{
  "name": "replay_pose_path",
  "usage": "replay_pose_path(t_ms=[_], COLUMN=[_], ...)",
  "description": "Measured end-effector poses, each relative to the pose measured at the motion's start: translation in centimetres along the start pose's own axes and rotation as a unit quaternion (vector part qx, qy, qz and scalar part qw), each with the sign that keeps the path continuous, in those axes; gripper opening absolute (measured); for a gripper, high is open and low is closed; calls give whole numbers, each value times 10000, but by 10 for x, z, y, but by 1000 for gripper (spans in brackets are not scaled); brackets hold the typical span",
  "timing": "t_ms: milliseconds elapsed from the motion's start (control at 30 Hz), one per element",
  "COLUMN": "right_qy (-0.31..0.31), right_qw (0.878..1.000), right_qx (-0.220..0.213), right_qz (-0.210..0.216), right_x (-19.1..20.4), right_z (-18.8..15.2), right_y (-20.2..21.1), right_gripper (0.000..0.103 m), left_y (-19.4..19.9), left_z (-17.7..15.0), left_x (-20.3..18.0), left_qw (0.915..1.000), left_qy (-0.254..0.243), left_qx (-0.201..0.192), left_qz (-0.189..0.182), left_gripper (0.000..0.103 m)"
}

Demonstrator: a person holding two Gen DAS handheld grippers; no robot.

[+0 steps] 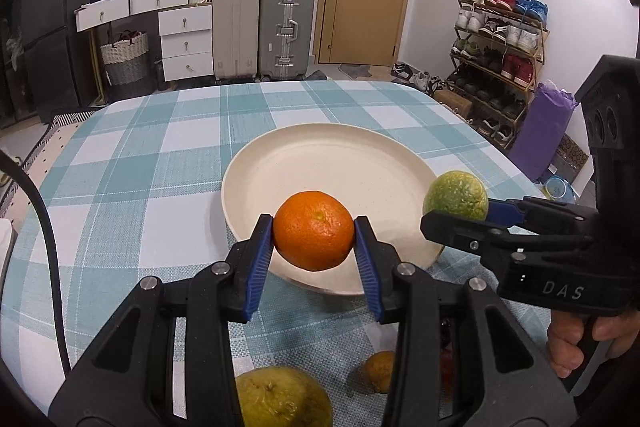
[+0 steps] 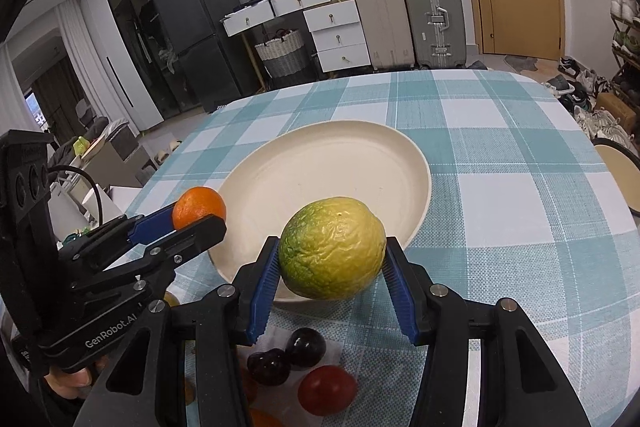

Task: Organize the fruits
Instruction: 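Carry the mandarin and green citrus over the cream plate and release both, then withdraw both tools from the plate toward the remaining fruits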

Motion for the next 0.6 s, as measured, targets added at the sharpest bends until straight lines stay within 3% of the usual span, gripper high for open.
replay_pose_path(t_ms=[433, 533, 600], right_qy=[113, 199, 252], right_qw=[9999, 9997, 9995], right_qx=[-81, -173, -214], right_qz=[74, -17, -20], right_x=[4, 4, 4], right_z=[3, 5, 5], right_y=[-2, 2, 6], right_gripper=[53, 57, 70], left_y=[-13, -13, -8], left_z=[-7, -6, -2], left_x=[3, 4, 3], left_qw=[9998, 9998, 9999], left_qy=[-43, -55, -85], left_qx=[182, 164, 51], left_qz=[52, 128, 123], left_gripper=[37, 38, 38])
Point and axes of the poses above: each gripper's, at about its wrist camera, not at the fingertips, and y roughly against the way its jaws point, x to its left, z to its top, the point moved 10 cm from there along -y, roughly the way its jaws point, and after that the axes turned 3 degrees about -x, right-handed, at the moved point
